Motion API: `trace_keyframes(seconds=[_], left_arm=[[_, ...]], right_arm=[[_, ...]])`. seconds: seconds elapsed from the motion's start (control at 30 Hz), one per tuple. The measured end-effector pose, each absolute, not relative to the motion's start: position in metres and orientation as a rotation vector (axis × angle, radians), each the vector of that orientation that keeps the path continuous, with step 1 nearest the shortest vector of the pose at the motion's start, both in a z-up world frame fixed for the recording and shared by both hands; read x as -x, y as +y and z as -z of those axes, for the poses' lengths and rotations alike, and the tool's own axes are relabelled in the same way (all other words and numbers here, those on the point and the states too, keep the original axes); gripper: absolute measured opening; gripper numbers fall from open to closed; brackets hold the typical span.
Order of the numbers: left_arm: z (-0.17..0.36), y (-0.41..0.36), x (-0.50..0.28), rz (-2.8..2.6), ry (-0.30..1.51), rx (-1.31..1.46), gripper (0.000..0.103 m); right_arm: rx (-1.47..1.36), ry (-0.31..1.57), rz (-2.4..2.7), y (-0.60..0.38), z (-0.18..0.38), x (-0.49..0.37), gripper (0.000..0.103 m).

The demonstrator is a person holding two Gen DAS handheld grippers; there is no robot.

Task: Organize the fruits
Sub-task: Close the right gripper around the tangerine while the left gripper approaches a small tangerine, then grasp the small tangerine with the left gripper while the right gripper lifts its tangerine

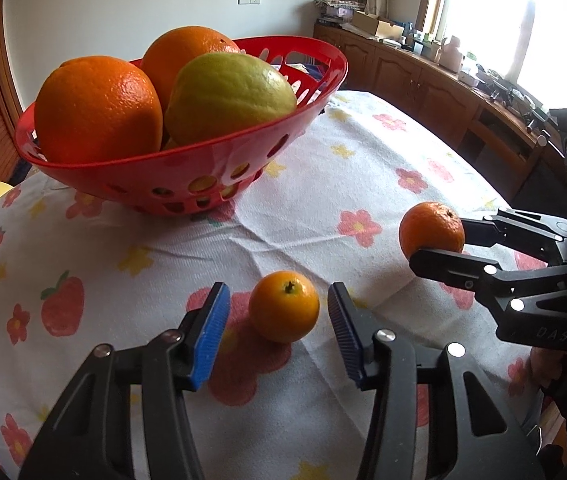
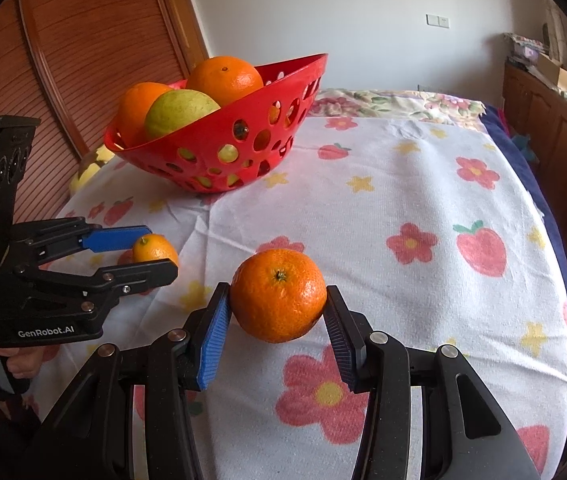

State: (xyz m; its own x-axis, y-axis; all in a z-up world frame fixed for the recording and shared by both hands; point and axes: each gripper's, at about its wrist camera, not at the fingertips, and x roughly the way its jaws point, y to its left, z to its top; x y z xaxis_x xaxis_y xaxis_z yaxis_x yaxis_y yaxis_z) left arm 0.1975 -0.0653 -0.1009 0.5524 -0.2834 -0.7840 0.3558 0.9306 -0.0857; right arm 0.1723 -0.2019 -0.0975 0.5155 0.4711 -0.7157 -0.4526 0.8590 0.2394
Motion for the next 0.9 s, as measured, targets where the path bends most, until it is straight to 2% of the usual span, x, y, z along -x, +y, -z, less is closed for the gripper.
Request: trace_keyframes(seconds=[0.23, 0.3, 0.57, 0.9], left_arm=[[0.103, -0.062, -0.198, 0.385, 0.919, -0.067, 0.041], [0.103, -0.062, -0.197, 0.396, 0.917, -0.064, 0.034], [0.093, -0.058, -0.190, 0.408, 0.896, -0.063, 0.033], [0.030, -0.044, -0.182, 0.437, 0.759, -0.059, 0.033]], right_arm=[[-0.020, 0.870, -0.550, -0.202, 0.099, -0.172, 0.047], [-0.018, 0.872, -0.548, -0.202, 0.099, -0.172, 0.047], [0.001, 0.877, -0.531, -0.200, 0.099, -0.173, 0.047], [0.025, 0.826, -0.526, -0.199, 0.075, -0.176, 0.047]])
